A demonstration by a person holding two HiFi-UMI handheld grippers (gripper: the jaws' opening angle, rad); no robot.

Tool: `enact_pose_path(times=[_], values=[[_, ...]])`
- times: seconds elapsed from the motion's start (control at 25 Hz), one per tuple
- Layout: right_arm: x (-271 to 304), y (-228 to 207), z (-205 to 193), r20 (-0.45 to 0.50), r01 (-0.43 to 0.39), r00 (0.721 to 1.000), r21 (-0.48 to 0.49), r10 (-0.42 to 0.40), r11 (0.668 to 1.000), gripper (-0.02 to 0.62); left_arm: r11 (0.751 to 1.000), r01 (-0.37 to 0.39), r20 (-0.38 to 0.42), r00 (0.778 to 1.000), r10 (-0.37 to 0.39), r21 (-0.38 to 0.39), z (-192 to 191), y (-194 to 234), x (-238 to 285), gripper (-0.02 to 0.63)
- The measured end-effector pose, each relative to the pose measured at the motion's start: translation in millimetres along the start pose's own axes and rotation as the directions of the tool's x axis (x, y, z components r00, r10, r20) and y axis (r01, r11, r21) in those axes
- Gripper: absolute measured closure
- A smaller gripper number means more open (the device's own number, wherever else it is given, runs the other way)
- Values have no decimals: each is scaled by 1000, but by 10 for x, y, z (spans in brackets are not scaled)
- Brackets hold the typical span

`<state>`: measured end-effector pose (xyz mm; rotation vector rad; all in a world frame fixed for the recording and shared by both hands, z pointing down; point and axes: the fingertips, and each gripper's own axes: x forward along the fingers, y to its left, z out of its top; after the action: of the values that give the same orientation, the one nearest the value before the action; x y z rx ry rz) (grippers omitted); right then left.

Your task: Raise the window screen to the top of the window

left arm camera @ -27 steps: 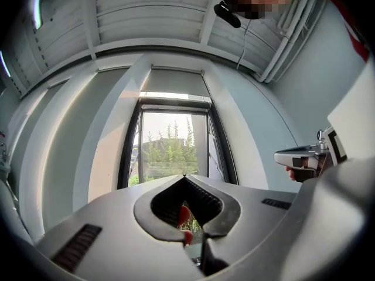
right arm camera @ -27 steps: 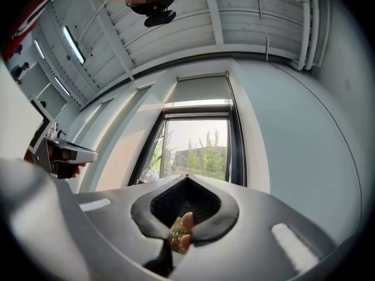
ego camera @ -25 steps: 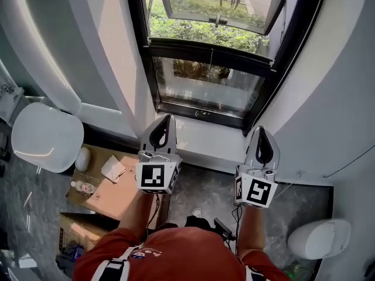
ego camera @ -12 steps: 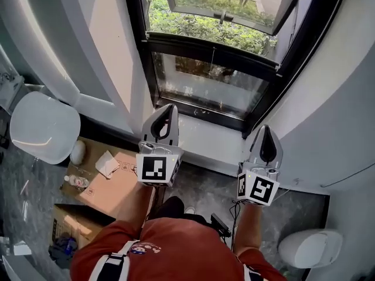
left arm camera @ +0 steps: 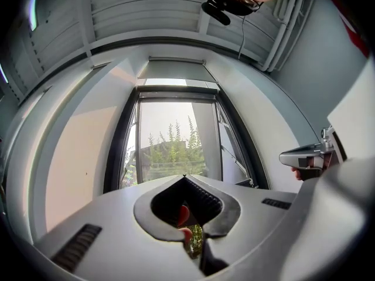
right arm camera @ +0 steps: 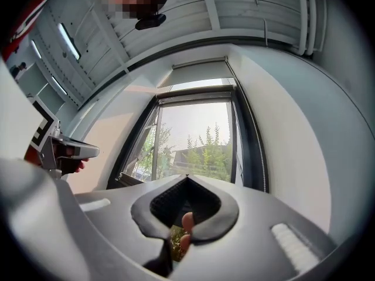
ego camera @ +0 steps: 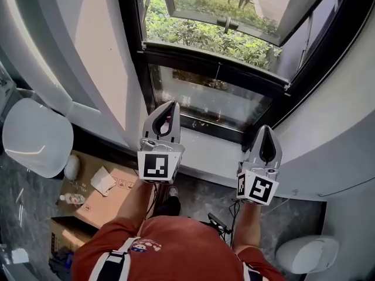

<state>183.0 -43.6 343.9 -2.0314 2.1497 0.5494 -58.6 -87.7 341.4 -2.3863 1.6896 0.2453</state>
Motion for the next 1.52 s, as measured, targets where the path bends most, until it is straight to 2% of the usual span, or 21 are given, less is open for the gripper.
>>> enact_pose_path(times=[0.32, 0.68, 1.0, 1.32, 1.52], values=[[692, 172, -130, -3, 20, 1000, -30, -20, 999, 586, 999, 37, 7, 999, -37, -9, -183, 396, 653, 600], [1080, 177, -246, -16, 64, 998, -74, -65, 995, 586, 996, 91, -9, 996, -91, -16, -336, 577, 1132, 600], [1283, -29, -415, -15, 82, 996, -57, -83, 995, 586, 994, 109, -3, 994, -109, -12, -428, 423, 1469, 600], [1586, -285, -512, 26, 48, 999, -40, -47, 998, 586, 996, 93, 10, 996, -93, -12, -449, 227, 1793, 600], [1734, -385, -634, 36, 17, 999, 13, -17, 1000, 586, 995, 103, -10, 995, -103, 7, -485, 85, 1914, 600]])
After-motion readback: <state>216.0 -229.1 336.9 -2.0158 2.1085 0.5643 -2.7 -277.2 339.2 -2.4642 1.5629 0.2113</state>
